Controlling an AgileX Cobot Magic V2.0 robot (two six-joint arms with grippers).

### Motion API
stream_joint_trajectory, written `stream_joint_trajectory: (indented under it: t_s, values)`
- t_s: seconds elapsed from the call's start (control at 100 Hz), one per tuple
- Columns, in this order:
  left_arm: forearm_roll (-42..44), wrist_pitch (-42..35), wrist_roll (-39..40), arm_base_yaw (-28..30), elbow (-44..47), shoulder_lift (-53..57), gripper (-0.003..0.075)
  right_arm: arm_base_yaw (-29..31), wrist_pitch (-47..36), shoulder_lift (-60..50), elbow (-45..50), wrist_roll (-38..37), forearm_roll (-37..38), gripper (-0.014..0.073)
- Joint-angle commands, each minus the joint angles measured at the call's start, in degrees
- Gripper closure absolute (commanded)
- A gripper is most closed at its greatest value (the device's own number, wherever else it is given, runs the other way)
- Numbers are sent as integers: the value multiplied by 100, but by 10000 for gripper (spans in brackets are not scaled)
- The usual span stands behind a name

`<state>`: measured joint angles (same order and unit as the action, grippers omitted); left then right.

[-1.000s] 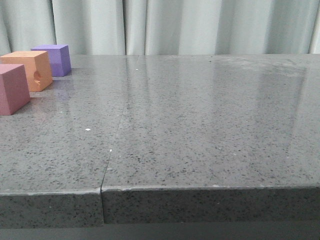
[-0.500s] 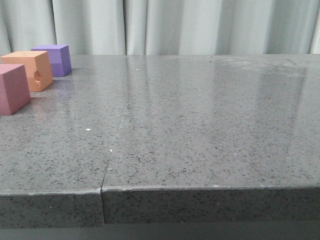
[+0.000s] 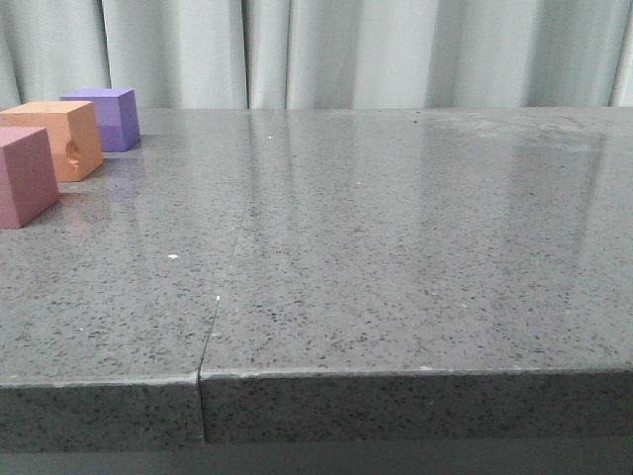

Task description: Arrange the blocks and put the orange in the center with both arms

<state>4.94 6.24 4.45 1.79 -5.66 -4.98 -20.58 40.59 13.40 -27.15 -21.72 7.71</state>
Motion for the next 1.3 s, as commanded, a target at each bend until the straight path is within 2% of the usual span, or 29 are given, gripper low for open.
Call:
stream_joint_trajectory:
  t_s: [0.0,0.21,0.28,1.289]
  values:
    - [-55,-624,-103,12,84,114,741,28,-445,61,-151,35,96,661]
    - [-254,-789,-142,12,634,706,741,28,-445,61,-151,35,96,661]
    - [-254,-1064,-142,12,809,695,741,28,-445,61,-151,35,96,661]
    - [-254,-949,-168,12,803,695,741,28,-448,61,-151,35,96,661]
